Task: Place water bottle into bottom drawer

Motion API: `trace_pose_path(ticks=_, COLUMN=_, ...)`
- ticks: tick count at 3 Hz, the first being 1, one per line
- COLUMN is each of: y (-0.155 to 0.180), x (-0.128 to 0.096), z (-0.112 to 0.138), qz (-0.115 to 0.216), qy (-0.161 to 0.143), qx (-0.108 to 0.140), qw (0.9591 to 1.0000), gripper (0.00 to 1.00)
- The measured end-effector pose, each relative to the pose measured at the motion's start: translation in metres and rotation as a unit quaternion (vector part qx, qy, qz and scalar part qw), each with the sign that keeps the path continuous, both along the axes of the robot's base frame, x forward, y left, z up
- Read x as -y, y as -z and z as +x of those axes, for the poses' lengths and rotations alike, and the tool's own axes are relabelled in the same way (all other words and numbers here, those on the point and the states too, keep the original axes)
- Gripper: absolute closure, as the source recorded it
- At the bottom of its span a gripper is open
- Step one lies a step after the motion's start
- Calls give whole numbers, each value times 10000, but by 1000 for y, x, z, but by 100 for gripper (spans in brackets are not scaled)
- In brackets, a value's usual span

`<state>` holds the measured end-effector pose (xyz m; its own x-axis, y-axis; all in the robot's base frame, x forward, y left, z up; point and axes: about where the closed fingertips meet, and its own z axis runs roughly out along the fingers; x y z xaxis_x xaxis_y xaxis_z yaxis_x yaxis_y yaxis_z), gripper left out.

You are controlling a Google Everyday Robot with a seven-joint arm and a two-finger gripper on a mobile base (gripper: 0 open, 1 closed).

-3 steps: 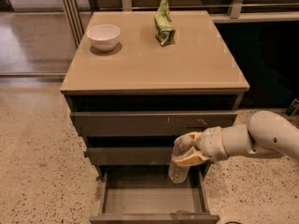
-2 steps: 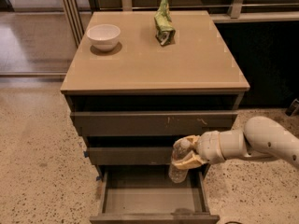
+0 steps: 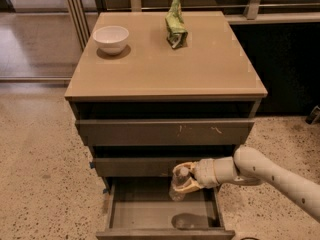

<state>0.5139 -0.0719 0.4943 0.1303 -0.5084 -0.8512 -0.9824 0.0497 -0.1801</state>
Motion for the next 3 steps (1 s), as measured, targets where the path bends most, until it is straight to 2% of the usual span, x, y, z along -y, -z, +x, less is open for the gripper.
trace_pose_path(ticks=1, y=0, x=0, z=0, qz=-1, qy=-1, qx=-1, qw=10000, gripper=100)
trace_pose_path(ticks=3, y=86, x=-16, z=-11, qz=-232, qy=-200, qx=-101, qw=9995, gripper=100)
